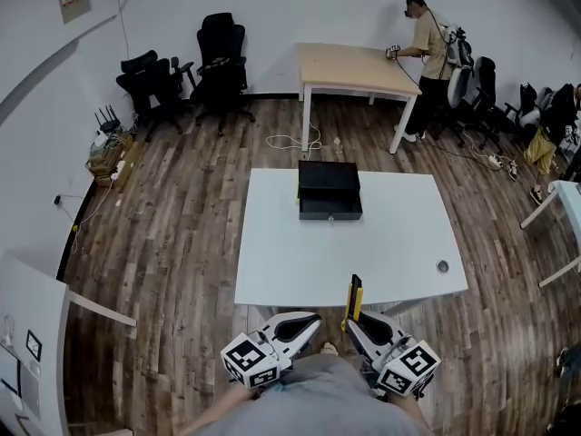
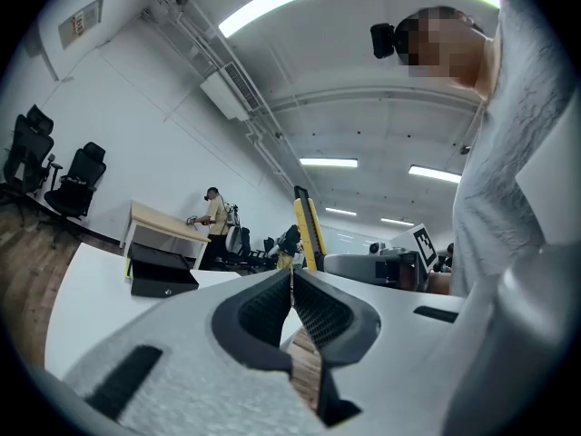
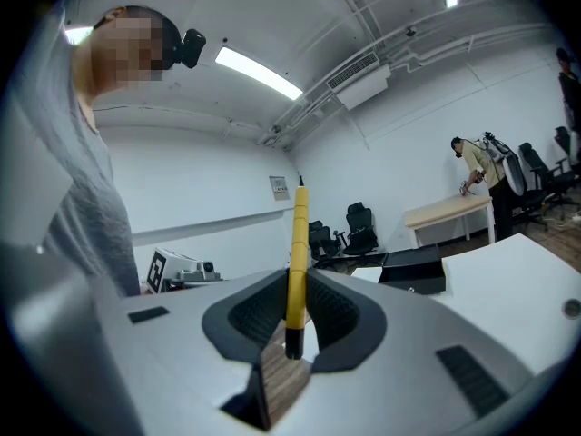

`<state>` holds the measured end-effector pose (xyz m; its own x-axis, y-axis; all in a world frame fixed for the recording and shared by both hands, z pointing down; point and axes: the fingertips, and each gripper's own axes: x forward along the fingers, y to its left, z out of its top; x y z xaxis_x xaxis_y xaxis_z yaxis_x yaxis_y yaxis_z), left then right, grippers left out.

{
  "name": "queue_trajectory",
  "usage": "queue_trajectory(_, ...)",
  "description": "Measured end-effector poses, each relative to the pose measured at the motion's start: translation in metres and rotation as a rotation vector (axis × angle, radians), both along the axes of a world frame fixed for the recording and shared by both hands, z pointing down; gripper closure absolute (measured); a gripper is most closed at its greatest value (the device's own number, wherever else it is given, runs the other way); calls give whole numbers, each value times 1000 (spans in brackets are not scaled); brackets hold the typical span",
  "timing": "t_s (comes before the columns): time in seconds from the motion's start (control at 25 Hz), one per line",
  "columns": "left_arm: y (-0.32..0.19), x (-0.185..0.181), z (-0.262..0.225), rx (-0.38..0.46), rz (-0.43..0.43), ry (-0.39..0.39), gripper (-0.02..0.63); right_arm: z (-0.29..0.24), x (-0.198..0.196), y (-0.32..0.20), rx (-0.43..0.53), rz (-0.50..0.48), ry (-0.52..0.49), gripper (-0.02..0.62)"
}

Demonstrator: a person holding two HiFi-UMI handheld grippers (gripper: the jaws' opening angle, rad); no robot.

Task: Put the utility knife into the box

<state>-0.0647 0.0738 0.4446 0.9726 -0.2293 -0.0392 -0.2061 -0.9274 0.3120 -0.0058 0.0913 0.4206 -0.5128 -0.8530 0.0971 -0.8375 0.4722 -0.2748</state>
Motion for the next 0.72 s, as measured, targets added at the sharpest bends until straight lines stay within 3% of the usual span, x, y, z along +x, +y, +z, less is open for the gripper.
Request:
queue_trajectory(0.32,-35,1,3,-17,-36,-4,588,0,-1,-36,-10,-46,2,517)
queue_trajectory(0.72,-82,47,-9,10,-21,-9,588,-11,38,-89,9,-71,10,517)
